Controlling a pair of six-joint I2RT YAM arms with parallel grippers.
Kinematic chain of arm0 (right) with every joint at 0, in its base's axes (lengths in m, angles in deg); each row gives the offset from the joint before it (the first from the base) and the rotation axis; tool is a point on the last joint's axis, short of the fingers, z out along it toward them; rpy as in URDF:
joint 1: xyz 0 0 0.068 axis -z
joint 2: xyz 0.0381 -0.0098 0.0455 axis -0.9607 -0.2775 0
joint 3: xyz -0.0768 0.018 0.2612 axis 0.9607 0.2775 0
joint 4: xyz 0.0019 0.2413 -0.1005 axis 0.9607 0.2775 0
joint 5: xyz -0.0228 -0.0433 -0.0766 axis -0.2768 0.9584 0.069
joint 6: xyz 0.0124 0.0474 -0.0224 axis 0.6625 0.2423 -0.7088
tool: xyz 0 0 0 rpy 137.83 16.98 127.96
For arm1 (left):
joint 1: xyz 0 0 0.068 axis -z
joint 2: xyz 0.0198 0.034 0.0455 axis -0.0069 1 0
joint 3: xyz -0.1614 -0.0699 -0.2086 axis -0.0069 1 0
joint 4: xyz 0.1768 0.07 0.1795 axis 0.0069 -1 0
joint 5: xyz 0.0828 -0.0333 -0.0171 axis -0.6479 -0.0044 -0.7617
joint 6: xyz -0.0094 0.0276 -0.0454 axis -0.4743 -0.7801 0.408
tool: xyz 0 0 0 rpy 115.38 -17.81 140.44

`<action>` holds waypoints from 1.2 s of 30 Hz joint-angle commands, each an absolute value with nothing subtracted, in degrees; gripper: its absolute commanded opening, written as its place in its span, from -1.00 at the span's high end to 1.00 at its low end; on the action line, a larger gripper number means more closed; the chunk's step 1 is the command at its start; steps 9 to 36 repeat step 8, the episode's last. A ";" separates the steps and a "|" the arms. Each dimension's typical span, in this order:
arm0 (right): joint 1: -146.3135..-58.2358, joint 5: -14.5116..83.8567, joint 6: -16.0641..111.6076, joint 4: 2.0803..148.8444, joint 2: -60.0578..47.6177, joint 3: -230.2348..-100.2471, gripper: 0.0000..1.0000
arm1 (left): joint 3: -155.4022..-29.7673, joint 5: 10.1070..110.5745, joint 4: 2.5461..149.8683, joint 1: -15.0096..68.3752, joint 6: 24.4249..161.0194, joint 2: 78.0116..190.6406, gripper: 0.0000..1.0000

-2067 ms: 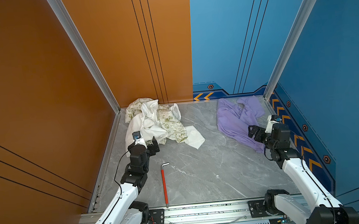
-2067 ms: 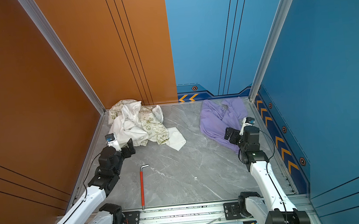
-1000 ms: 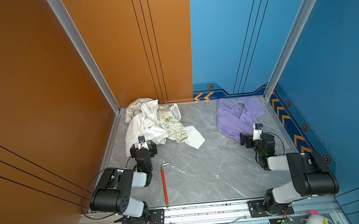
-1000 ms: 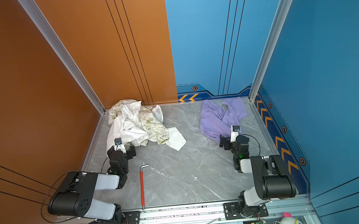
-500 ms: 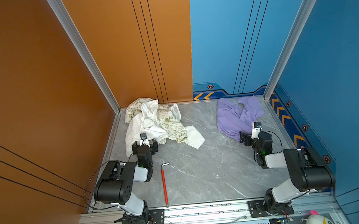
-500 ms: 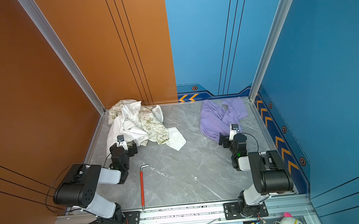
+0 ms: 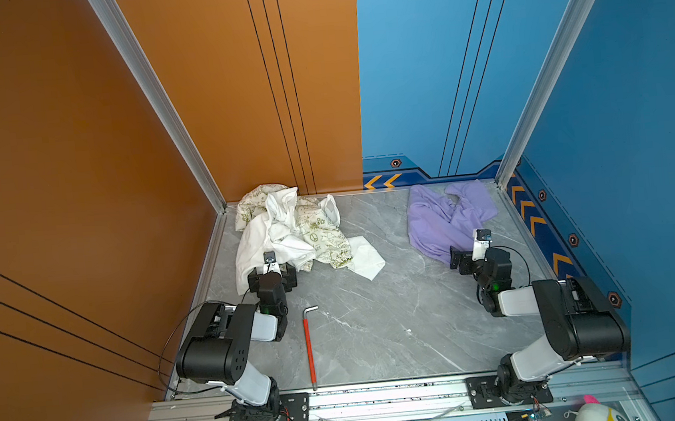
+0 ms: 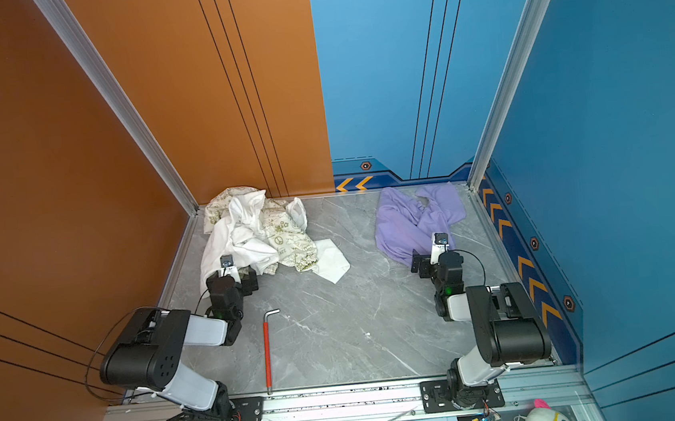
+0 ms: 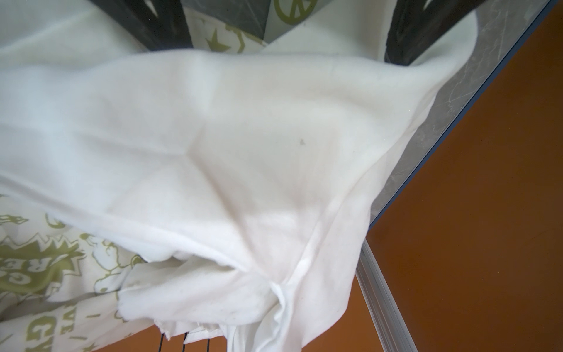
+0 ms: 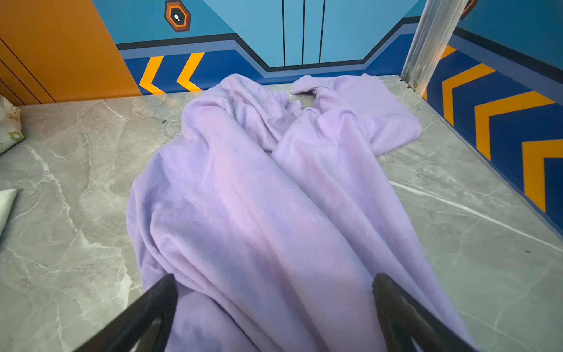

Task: Pick out a specific cloth from the pile

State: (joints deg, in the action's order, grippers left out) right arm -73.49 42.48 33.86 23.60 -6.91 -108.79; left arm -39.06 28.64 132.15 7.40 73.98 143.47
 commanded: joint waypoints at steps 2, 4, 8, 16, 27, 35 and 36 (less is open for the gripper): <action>-73.72 43.88 33.15 23.30 -7.11 -109.70 -1.00 | -40.25 27.87 131.34 7.07 74.31 142.90 -0.96; -73.72 43.88 33.15 23.28 -7.14 -109.69 -1.00 | -40.21 28.07 131.05 6.94 74.44 142.74 -0.96; -73.72 43.91 33.12 23.31 -7.10 -109.71 -1.00 | -40.02 27.99 131.12 6.97 74.45 142.58 -0.96; -73.72 43.91 33.12 23.31 -7.10 -109.71 -1.00 | -40.02 27.99 131.12 6.97 74.45 142.58 -0.96; -73.72 43.91 33.12 23.31 -7.10 -109.71 -1.00 | -40.02 27.99 131.12 6.97 74.45 142.58 -0.96; -73.72 43.91 33.12 23.31 -7.10 -109.71 -1.00 | -40.02 27.99 131.12 6.97 74.45 142.58 -0.96; -73.72 43.91 33.12 23.31 -7.10 -109.71 -1.00 | -40.02 27.99 131.12 6.97 74.45 142.58 -0.96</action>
